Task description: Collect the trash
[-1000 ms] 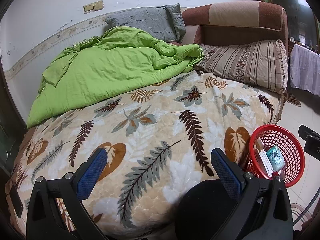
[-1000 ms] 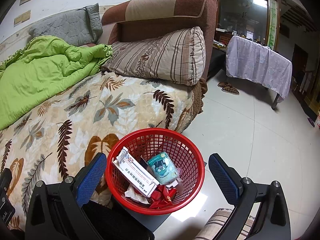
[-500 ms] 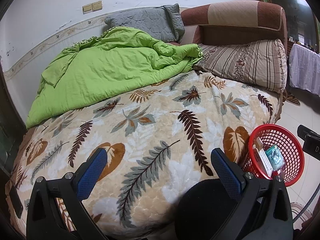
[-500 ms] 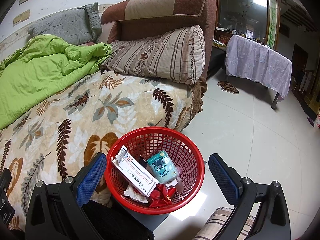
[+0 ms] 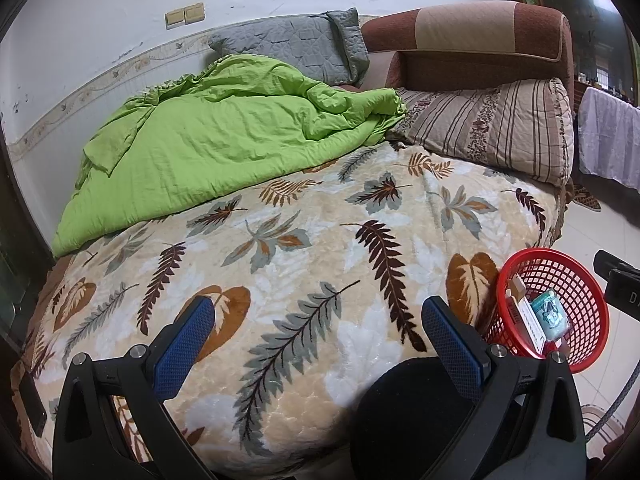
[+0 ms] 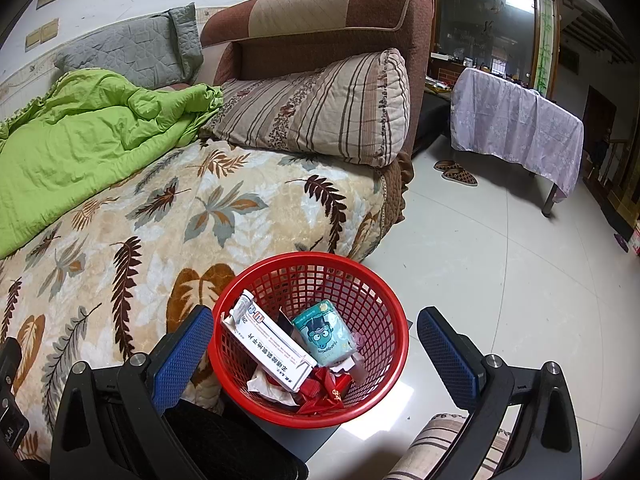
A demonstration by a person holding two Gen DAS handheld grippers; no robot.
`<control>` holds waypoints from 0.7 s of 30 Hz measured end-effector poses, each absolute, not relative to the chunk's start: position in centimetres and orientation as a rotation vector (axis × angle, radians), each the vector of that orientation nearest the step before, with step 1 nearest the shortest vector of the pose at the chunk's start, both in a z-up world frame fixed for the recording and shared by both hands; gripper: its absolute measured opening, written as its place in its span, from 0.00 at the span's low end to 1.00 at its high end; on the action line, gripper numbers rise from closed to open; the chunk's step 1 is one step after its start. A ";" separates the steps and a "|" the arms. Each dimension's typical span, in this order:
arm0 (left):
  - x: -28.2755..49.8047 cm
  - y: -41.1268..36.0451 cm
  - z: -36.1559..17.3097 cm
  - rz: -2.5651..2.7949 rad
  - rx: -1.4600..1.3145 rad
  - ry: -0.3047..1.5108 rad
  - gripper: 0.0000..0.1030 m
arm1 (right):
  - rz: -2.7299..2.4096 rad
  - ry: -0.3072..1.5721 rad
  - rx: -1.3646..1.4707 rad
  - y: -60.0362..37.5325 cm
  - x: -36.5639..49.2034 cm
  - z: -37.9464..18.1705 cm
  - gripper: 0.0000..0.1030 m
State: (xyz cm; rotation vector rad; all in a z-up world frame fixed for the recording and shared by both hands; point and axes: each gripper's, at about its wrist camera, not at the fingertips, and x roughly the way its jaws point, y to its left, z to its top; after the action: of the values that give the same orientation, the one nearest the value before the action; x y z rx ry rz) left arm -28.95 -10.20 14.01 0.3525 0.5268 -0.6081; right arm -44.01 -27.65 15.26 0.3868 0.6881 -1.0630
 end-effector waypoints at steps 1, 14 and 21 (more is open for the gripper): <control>-29.0 -10.2 14.0 -0.608 0.352 0.526 1.00 | -1.063 0.688 0.387 -27.6 -44.1 15.2 1.00; -29.2 -10.3 14.2 -0.613 0.345 0.529 1.00 | -1.062 0.690 0.387 -27.7 -44.0 15.3 1.00; -29.2 -10.2 14.1 -0.613 0.345 0.529 1.00 | -1.062 0.690 0.387 -27.7 -44.0 15.3 1.00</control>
State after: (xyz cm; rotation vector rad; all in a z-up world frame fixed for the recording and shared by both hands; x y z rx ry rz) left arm -29.16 -10.22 14.13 0.3446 0.5295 -0.6126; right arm -43.97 -27.73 15.30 0.3865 0.6902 -1.0618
